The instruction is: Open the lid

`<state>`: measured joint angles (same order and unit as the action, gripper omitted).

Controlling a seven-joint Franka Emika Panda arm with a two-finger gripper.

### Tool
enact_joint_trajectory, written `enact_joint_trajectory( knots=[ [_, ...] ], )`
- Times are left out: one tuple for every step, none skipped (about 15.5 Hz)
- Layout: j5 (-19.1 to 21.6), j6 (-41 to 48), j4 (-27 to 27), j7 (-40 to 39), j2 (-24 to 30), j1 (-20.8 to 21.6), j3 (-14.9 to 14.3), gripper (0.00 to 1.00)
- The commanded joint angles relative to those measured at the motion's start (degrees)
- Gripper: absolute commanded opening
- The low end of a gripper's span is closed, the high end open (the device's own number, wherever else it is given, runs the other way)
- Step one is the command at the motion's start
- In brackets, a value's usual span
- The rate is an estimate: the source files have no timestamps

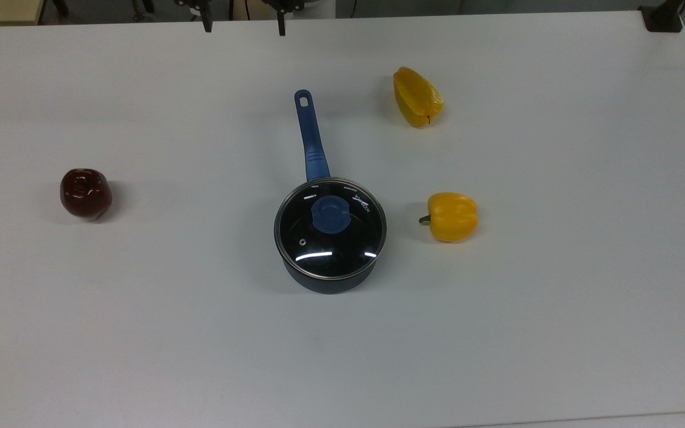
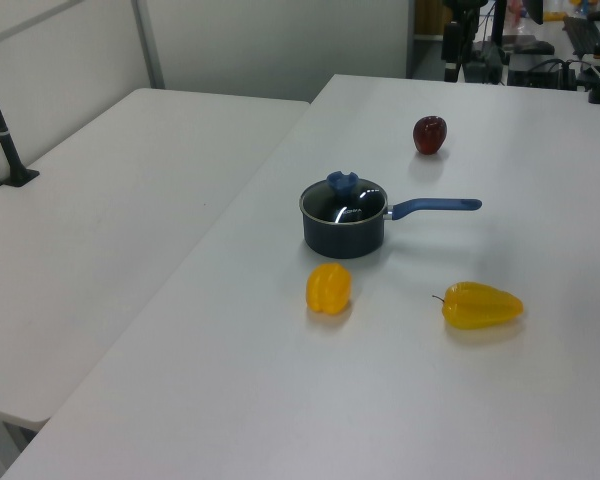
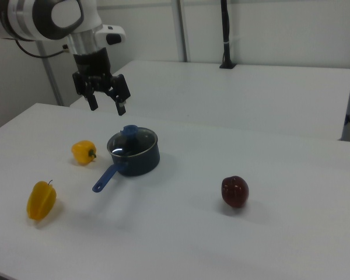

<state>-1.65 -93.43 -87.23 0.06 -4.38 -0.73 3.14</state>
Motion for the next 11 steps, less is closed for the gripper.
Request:
enact_joint_trajectory(
  knots=[
    [1.1,-8.7,2.4,-1.2,-4.1,2.9,-0.1,1.00],
    [1.1,-12.9,1.8,-1.2,-4.9,3.8,-0.1,1.00],
    [1.1,-16.9,0.4,-1.2,-5.9,4.4,-0.1,1.00],
    [1.1,-20.5,-1.1,-1.2,-6.6,4.8,-0.1,1.00],
    [1.1,-24.0,-2.7,-1.1,-7.5,4.9,-0.1,1.00],
    [1.1,-27.0,-4.1,-0.8,-8.2,5.3,0.0,1.00],
    [1.2,-29.8,-5.0,-0.5,-9.1,5.7,0.1,1.00],
    [1.2,-32.3,-6.0,-0.5,-9.7,5.8,0.3,1.00],
    [1.2,-34.8,-6.7,-0.5,-10.6,5.8,0.4,1.00],
    [1.2,-37.2,-7.0,-0.4,-11.6,5.9,0.5,1.00],
    [1.2,-39.3,-7.2,-0.4,-12.7,5.9,0.8,1.00]
  ],
)
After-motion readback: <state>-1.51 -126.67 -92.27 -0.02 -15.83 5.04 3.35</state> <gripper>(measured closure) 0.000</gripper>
